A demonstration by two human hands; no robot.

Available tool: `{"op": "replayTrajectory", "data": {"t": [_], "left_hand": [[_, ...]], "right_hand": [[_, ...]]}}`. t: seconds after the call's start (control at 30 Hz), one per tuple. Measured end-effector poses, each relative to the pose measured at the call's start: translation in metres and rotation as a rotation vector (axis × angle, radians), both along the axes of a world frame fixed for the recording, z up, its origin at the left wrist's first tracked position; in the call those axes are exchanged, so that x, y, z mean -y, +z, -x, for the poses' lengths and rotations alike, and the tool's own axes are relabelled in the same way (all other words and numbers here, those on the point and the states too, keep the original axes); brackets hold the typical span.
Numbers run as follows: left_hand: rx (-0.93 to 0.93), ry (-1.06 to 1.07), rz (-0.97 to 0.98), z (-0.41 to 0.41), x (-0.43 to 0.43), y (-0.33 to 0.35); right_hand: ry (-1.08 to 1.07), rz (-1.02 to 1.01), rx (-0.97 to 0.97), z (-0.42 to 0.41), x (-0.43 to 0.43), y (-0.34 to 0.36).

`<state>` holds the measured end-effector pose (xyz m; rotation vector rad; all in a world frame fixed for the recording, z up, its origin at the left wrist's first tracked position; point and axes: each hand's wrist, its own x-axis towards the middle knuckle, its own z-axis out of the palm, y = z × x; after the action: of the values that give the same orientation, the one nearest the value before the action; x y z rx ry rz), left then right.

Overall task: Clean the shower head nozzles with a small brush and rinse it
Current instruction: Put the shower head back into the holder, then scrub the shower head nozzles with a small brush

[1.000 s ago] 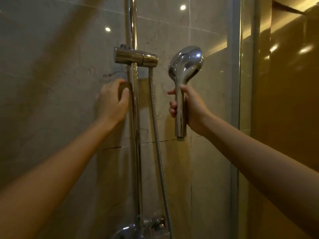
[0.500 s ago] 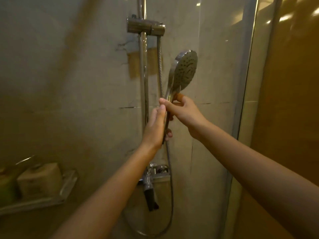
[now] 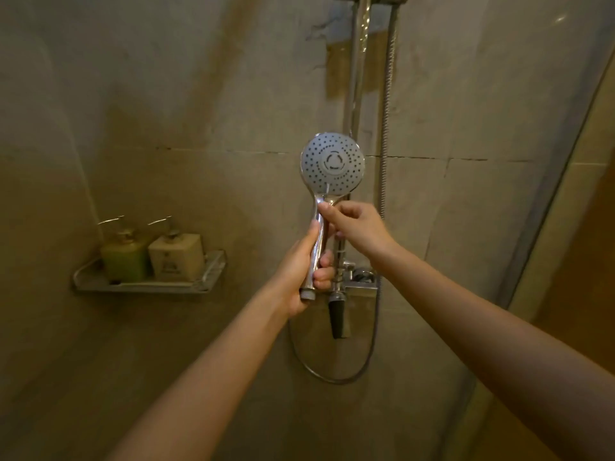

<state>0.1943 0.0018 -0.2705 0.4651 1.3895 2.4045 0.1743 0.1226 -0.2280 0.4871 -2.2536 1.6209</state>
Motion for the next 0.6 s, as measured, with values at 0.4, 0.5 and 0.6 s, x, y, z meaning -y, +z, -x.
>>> {"op": "replayTrajectory", "data": {"t": [0.4,0.5,0.6], "left_hand": [[0.401,0.059,0.033,0.000,0.109,-0.097],[0.467,0.004,0.082,0.003,0.130,-0.125],[0.523,-0.009,0.160,0.011,0.142,-0.145]], "right_hand": [[0.001,-0.811,0.098,0.039,0.092,-0.058],[0.034,-0.906,-0.023,0.048,0.145,-0.052],[0.117,-0.936,-0.097,0.065,0.206,-0.047]]}}
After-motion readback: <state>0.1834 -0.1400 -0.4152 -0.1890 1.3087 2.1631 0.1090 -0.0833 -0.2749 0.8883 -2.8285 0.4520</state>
